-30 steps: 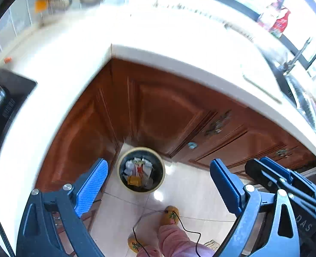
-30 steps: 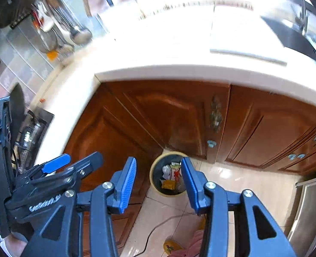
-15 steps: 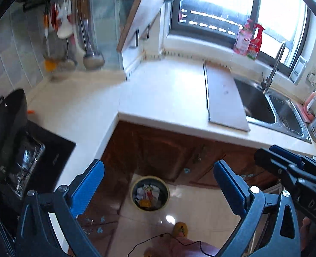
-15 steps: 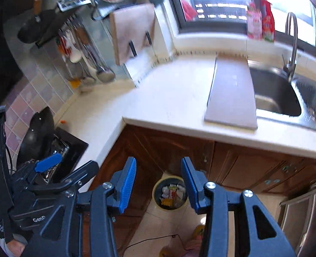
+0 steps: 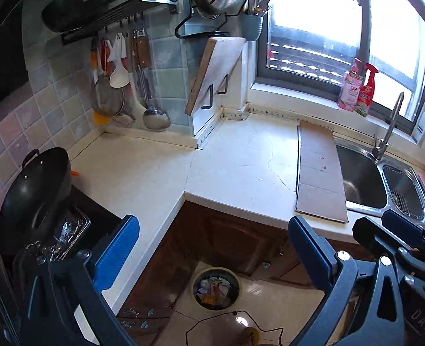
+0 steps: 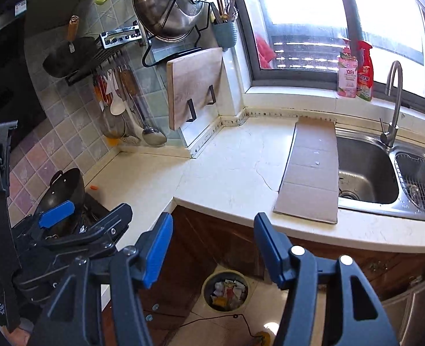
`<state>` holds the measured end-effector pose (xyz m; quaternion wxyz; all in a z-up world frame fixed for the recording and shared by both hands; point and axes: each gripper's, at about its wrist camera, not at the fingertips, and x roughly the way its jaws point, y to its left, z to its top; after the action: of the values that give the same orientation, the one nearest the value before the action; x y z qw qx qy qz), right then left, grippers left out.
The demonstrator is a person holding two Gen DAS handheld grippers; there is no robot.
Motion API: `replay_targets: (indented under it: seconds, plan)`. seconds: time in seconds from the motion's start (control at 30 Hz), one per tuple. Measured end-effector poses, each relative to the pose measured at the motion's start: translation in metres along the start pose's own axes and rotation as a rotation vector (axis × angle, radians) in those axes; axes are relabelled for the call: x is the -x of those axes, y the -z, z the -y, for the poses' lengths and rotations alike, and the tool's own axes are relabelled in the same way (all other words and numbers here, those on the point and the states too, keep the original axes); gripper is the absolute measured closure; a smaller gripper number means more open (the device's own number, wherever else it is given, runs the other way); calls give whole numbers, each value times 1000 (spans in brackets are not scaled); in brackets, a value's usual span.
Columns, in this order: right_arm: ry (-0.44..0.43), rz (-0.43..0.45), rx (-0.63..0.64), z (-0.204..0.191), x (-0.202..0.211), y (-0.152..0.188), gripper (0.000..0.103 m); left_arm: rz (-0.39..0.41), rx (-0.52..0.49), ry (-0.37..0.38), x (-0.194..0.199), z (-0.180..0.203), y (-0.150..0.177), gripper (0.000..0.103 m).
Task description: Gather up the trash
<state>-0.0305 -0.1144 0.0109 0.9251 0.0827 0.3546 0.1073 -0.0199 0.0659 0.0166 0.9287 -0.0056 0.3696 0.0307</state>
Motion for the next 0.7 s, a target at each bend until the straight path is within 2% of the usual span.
replay_targets:
  seconds: [0.37, 0.7]
  plan:
    - [-69, -28, 79, 19, -21, -14, 44, -33, 103, -71, -20, 13, 4, 1]
    - [-74, -53, 88, 26, -35, -16, 44, -42, 119, -109, -28, 17, 6, 1]
